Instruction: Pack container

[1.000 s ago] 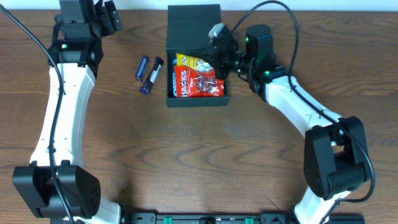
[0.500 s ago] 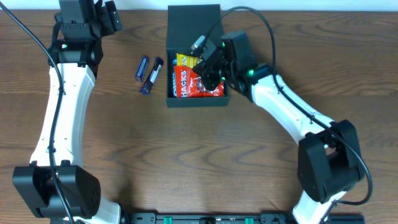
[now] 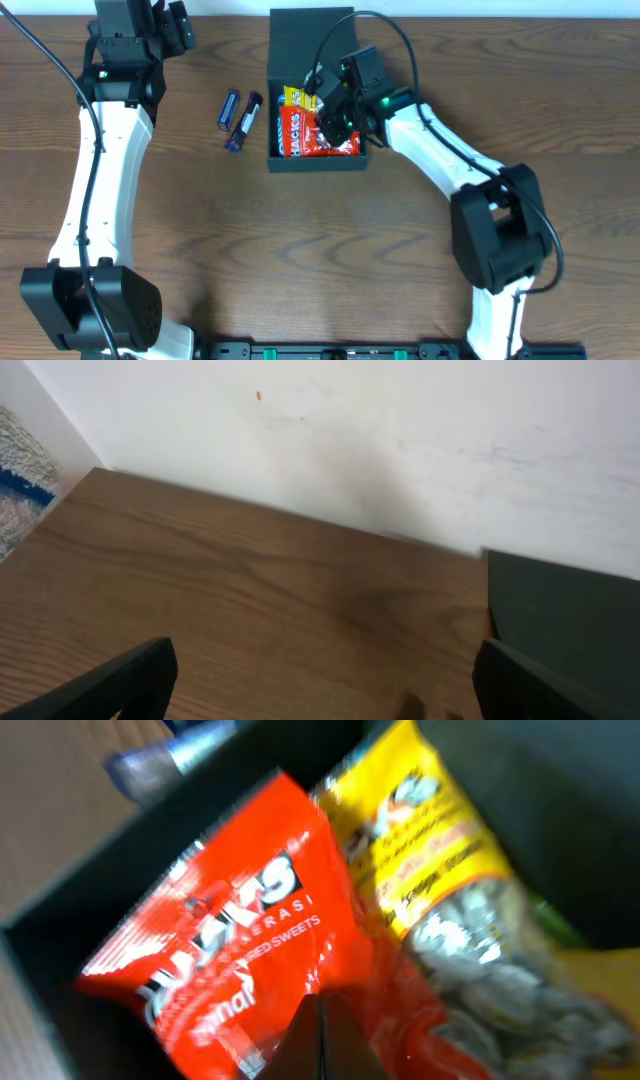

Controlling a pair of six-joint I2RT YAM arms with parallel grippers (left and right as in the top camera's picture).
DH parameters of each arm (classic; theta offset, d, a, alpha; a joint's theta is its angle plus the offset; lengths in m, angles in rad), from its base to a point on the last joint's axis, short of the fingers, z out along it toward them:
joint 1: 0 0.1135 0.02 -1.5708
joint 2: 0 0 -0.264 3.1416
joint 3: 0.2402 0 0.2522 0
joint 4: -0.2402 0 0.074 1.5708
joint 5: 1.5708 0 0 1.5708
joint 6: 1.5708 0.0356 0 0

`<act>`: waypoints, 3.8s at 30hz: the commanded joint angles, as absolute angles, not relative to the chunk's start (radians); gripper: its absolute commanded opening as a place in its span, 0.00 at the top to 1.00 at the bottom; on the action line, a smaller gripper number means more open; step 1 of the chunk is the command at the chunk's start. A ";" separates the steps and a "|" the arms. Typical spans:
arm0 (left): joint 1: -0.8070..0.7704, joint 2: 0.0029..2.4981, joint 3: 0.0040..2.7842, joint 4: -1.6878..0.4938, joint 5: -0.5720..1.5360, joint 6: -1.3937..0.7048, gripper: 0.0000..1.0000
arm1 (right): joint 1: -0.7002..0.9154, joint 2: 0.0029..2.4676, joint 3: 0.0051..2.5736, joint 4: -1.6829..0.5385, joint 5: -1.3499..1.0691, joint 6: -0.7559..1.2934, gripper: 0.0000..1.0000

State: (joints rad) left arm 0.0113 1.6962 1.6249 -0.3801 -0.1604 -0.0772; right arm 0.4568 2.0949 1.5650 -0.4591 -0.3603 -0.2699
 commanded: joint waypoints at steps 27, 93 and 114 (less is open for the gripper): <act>0.015 1.671 1.645 -0.380 -0.166 -0.066 0.05 | 0.484 2.146 1.882 -0.762 -0.379 -0.336 0.99; 0.041 1.671 1.645 -0.394 -0.163 -0.037 0.05 | 0.472 2.267 1.920 -1.053 -0.035 -0.284 0.99; 0.033 1.802 1.645 -0.524 0.069 0.085 0.01 | 0.380 1.921 2.000 -0.964 -0.169 -0.284 0.10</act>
